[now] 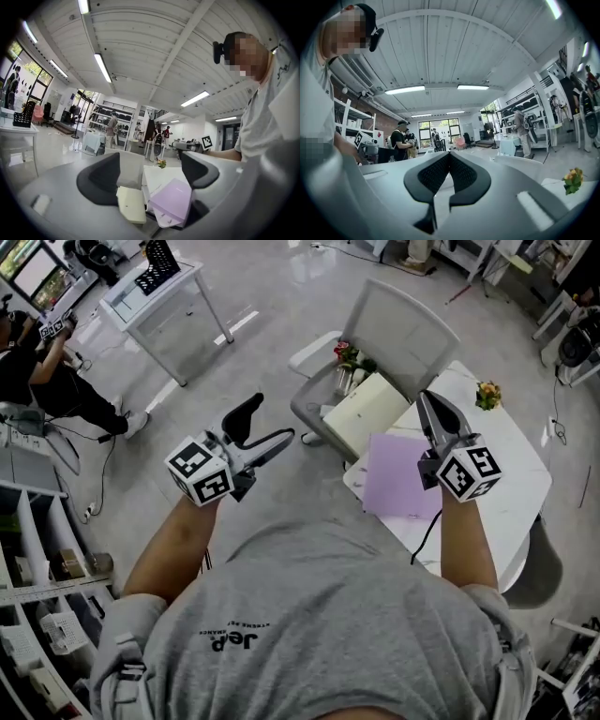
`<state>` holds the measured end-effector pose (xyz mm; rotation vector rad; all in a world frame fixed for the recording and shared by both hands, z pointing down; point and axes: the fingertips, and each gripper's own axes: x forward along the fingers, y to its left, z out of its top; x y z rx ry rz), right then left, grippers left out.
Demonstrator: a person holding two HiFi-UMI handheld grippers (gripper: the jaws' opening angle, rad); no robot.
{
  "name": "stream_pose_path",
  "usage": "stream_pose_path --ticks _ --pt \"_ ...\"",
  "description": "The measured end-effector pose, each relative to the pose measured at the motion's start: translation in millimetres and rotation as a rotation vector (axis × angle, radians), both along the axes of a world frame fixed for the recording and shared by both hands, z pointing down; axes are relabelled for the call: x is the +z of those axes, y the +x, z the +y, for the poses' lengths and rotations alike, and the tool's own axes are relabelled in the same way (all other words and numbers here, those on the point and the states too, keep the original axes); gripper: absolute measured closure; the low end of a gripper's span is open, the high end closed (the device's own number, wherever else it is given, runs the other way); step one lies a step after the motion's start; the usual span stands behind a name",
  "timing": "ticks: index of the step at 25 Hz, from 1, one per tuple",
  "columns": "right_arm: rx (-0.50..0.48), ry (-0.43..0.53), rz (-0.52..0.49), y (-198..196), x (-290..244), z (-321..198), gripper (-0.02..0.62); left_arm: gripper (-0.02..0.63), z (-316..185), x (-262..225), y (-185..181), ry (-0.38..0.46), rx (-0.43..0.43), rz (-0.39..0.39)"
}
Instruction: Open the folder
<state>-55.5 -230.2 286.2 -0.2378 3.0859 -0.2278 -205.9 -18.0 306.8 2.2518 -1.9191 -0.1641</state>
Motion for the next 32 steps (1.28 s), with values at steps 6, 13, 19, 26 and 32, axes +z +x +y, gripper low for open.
stream_pose_path --ticks 6,13,19,26,32 --pt "0.086 -0.018 0.032 -7 20 -26 0.592 0.167 -37 17 -29 -0.002 0.057 0.055" --pt "0.227 0.029 0.065 -31 3 -7 0.592 0.167 -44 17 -84 0.024 0.201 0.058" --pt "0.369 0.030 0.091 -23 0 -2 0.592 0.167 -66 30 -94 -0.025 0.372 -0.005" --pt "0.438 -0.011 0.136 38 39 -5 0.592 0.167 -111 79 -6 -0.095 0.596 -0.090" --pt "0.503 -0.055 0.151 101 79 -10 0.592 0.167 -129 138 83 -0.153 0.792 -0.192"
